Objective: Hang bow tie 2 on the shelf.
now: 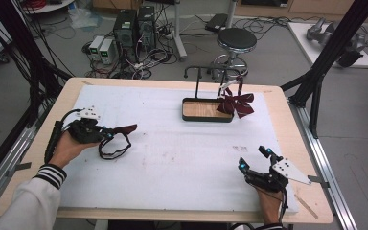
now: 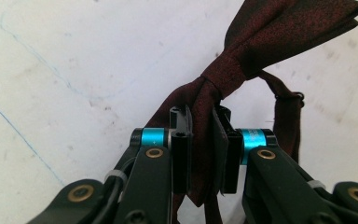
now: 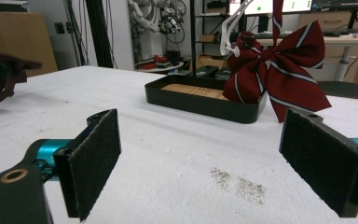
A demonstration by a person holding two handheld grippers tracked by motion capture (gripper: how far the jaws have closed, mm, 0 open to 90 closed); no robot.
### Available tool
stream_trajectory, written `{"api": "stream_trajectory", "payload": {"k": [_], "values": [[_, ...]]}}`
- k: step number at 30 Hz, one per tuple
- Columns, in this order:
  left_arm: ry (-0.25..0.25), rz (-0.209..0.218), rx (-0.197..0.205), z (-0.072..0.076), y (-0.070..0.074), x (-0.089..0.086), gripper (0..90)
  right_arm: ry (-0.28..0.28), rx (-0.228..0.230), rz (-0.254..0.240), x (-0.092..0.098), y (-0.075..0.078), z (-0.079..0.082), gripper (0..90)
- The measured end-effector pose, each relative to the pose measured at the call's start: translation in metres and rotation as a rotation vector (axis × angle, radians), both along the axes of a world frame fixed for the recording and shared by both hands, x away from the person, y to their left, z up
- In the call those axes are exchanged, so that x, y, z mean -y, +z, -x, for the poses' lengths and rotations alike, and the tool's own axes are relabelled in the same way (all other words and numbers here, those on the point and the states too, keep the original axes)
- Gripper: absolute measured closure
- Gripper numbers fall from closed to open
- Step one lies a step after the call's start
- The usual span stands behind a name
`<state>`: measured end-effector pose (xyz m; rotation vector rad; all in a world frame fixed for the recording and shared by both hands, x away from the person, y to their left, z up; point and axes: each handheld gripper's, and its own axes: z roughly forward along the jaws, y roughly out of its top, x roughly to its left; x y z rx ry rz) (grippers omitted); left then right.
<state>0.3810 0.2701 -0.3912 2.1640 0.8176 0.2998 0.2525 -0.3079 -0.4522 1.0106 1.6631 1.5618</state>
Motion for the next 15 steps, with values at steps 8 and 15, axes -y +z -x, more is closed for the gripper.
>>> {"api": "stream_trajectory", "payload": {"k": [8, 15], "values": [[0.07, 0.177, 0.042, 0.004, 0.011, 0.003, 79.4, 0.0, 0.002, 0.003, 0.0, 0.0, 0.0, 11.6], [0.097, 0.244, 0.083, 0.002, 0.02, 0.013, 79.4, 0.002, 0.005, 0.0, 0.0, 0.0, 0.0, 11.7]]}}
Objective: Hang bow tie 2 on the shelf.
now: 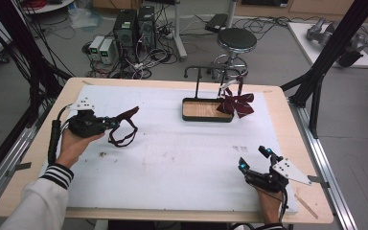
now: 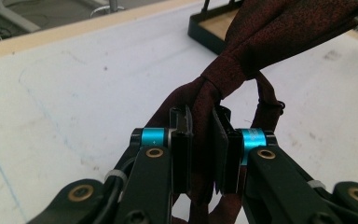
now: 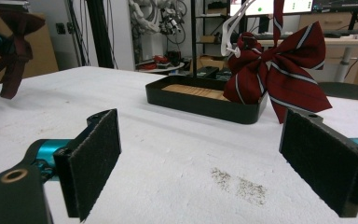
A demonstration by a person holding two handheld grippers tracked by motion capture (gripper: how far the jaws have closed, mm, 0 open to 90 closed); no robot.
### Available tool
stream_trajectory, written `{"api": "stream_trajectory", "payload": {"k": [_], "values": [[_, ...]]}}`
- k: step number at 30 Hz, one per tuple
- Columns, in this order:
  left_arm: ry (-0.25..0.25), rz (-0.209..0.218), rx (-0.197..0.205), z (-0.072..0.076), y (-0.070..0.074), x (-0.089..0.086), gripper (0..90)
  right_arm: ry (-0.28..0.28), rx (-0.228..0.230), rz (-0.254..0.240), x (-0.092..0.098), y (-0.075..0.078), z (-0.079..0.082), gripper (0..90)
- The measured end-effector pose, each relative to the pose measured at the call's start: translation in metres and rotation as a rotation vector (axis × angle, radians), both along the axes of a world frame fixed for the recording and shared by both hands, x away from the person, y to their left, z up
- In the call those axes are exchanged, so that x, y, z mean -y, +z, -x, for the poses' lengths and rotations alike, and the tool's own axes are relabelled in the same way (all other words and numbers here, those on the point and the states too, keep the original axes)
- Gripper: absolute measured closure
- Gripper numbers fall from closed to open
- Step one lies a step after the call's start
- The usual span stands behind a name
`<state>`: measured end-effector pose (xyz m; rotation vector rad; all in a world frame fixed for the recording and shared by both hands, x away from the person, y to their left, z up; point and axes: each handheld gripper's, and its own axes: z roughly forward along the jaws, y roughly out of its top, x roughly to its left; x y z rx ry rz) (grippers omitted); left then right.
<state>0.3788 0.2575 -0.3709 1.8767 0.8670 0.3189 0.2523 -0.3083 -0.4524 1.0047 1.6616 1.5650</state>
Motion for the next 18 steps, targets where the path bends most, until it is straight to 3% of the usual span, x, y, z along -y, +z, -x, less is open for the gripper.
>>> {"api": "stream_trajectory", "payload": {"k": [18], "values": [[-0.027, 0.075, 0.096, -0.013, 0.026, 0.04, 79.4, 0.0, 0.005, 0.011, -0.001, 0.0, 0.0, 11.7]]}}
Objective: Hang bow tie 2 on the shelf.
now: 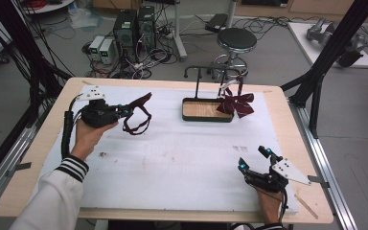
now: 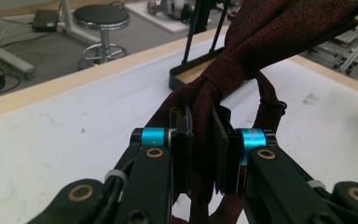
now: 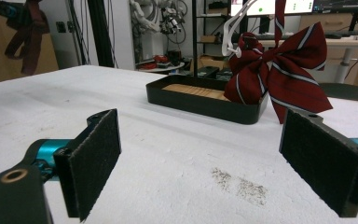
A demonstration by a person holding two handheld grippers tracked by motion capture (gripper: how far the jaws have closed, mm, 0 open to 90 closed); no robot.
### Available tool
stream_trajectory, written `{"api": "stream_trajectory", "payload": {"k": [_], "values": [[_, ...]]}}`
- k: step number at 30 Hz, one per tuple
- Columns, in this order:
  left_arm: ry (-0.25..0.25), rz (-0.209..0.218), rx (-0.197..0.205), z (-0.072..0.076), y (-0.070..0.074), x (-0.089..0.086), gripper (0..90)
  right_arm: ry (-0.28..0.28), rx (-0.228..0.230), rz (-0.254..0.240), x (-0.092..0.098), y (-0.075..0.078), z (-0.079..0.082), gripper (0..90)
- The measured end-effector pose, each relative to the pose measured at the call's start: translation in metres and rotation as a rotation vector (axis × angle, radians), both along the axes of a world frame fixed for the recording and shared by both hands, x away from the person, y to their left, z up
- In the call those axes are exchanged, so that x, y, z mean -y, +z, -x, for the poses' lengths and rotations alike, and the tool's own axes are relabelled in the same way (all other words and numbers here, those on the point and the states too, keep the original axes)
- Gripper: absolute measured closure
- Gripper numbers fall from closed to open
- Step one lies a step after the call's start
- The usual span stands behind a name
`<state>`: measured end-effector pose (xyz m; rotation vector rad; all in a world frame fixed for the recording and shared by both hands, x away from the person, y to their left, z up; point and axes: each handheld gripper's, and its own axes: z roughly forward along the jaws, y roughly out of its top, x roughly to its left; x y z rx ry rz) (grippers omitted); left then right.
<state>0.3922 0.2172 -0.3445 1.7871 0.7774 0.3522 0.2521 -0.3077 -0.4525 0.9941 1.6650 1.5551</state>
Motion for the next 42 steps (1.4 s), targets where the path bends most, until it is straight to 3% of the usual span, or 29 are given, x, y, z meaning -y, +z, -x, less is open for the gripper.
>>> {"api": "stream_trajectory", "payload": {"k": [12, 25, 42], "values": [[-0.034, 0.062, 0.023, -0.015, 0.006, 0.033, 79.4, 0.004, 0.007, 0.005, 0.0, 0.0, 0.001, 11.5], [-0.028, 0.112, 0.073, -0.033, 0.019, 0.076, 79.5, -0.001, 0.011, 0.007, -0.001, 0.0, 0.002, 11.1], [0.002, 0.134, 0.088, -0.055, 0.026, 0.11, 79.5, -0.006, 0.015, 0.002, -0.001, 0.0, 0.002, 11.1]]}}
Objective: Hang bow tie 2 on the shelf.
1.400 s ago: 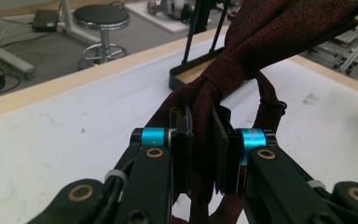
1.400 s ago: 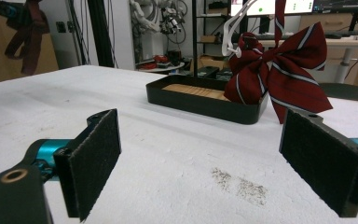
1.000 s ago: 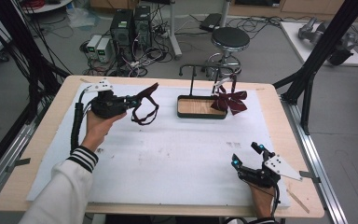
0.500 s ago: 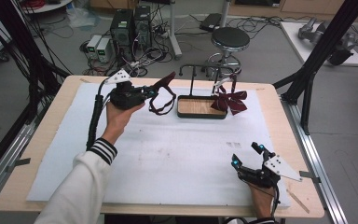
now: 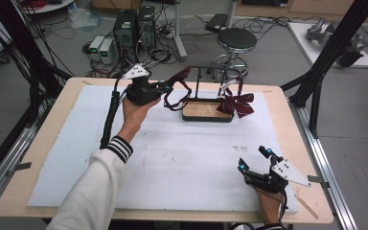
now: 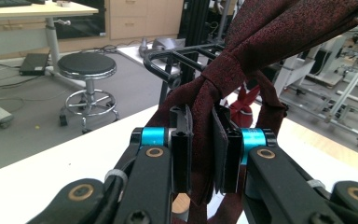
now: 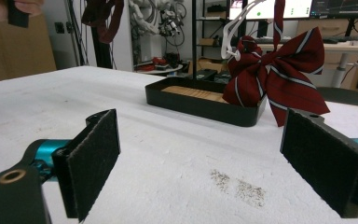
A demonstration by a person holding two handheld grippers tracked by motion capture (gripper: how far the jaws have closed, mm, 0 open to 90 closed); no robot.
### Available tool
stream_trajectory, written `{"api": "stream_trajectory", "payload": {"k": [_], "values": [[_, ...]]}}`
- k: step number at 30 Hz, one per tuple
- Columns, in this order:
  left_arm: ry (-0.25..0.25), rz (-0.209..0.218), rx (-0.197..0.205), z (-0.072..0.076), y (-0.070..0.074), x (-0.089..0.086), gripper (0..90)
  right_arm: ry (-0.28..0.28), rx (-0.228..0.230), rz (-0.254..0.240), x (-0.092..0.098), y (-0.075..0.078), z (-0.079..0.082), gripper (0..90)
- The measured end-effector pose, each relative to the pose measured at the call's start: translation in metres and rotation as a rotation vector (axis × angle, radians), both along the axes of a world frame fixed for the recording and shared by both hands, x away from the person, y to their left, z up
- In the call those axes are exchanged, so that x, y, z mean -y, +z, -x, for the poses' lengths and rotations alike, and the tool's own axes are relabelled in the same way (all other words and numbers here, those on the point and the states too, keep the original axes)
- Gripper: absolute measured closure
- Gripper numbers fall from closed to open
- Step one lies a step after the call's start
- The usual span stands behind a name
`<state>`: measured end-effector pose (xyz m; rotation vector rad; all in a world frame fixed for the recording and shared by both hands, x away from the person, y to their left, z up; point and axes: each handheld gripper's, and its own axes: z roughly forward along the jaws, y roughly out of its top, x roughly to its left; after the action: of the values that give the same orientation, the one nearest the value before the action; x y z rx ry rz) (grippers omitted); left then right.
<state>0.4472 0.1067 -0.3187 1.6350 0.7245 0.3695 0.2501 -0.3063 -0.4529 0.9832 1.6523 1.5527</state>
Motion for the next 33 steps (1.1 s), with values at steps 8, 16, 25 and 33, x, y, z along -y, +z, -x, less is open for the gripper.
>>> {"api": "stream_trajectory", "payload": {"k": [8, 16, 25, 33], "values": [[0.009, -0.008, 0.006, -0.011, 0.004, 0.01, 79.5, -0.005, 0.005, 0.0, 0.001, 0.0, 0.0, 11.1], [0.028, -0.003, 0.028, -0.021, 0.009, 0.021, 79.6, -0.008, 0.015, 0.005, 0.0, 0.0, 0.0, 11.1], [0.07, -0.01, 0.022, -0.034, 0.003, 0.026, 79.6, -0.01, 0.012, 0.001, 0.0, 0.0, 0.001, 11.1], [0.127, 0.0, -0.008, -0.044, -0.005, 0.03, 79.5, -0.021, 0.01, -0.007, 0.001, 0.0, 0.0, 11.1]]}}
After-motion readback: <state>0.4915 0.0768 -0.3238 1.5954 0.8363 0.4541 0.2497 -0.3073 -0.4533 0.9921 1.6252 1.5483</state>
